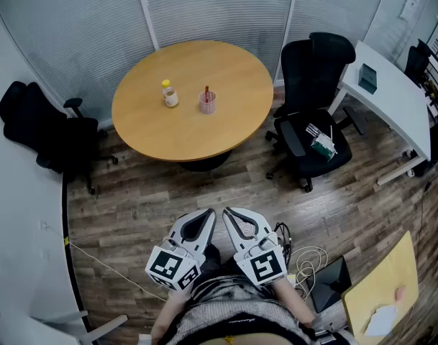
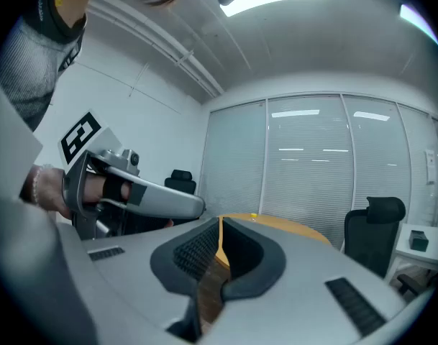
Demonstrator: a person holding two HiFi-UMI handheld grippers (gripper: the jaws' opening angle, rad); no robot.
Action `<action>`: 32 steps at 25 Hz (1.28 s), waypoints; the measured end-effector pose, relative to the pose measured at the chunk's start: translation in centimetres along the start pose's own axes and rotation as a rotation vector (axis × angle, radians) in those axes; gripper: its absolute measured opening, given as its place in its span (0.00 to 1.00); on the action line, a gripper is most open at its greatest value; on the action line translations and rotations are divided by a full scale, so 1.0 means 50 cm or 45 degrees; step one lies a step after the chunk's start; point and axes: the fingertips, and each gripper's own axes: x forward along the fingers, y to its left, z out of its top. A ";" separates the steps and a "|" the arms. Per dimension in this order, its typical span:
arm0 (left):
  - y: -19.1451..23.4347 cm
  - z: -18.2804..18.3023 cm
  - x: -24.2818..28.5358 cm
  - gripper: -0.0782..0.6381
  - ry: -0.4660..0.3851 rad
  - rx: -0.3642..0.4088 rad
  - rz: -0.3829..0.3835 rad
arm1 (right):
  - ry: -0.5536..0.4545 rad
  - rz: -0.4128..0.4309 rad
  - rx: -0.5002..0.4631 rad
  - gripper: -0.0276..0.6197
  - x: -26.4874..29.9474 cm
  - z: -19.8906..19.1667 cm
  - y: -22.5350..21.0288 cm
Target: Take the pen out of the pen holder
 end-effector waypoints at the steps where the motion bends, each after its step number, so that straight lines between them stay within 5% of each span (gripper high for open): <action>1: -0.003 -0.002 0.001 0.12 -0.001 -0.002 0.002 | 0.001 -0.003 0.003 0.09 -0.005 -0.003 -0.002; 14: 0.075 -0.001 0.022 0.12 -0.010 -0.017 0.081 | 0.000 0.013 -0.001 0.09 0.035 -0.018 -0.036; 32: 0.339 0.112 0.216 0.12 -0.008 0.001 -0.147 | -0.051 -0.142 0.040 0.09 0.354 0.039 -0.195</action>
